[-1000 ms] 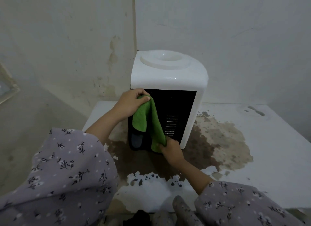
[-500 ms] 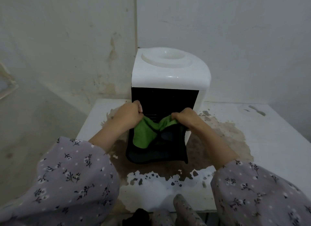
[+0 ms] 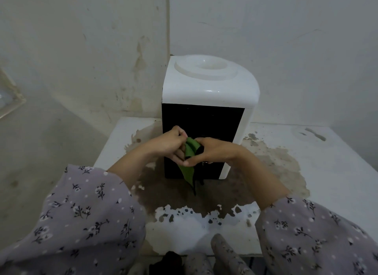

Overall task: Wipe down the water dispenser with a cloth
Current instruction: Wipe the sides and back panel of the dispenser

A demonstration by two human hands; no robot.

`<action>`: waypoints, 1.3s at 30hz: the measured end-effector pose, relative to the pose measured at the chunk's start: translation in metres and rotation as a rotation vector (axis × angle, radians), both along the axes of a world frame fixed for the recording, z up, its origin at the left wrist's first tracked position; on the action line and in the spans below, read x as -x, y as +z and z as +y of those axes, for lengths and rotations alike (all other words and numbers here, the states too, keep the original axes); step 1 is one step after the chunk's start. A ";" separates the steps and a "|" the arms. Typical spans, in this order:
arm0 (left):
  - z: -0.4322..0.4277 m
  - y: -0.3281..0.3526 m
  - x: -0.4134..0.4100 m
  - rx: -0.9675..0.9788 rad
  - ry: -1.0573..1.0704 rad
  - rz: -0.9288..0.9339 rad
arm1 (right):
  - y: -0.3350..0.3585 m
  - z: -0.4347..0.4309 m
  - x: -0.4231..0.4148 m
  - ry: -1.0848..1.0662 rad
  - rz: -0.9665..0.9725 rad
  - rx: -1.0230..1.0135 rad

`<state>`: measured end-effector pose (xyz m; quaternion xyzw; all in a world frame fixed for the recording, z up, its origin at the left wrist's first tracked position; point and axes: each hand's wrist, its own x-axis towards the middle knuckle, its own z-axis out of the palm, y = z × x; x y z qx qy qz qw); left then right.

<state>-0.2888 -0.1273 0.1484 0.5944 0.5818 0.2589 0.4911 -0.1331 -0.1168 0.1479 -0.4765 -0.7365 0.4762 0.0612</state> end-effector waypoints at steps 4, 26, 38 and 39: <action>0.000 -0.004 0.003 0.006 -0.042 -0.051 | -0.011 0.005 0.008 -0.006 -0.246 -0.354; 0.014 -0.043 -0.005 -0.591 -0.268 0.567 | -0.015 0.019 -0.047 -0.466 0.455 0.052; 0.037 0.025 -0.065 -1.350 0.213 0.777 | 0.043 0.039 -0.079 -0.437 0.326 -0.922; 0.040 0.032 -0.070 -1.314 0.225 0.779 | 0.046 0.043 -0.078 -0.464 0.301 -0.955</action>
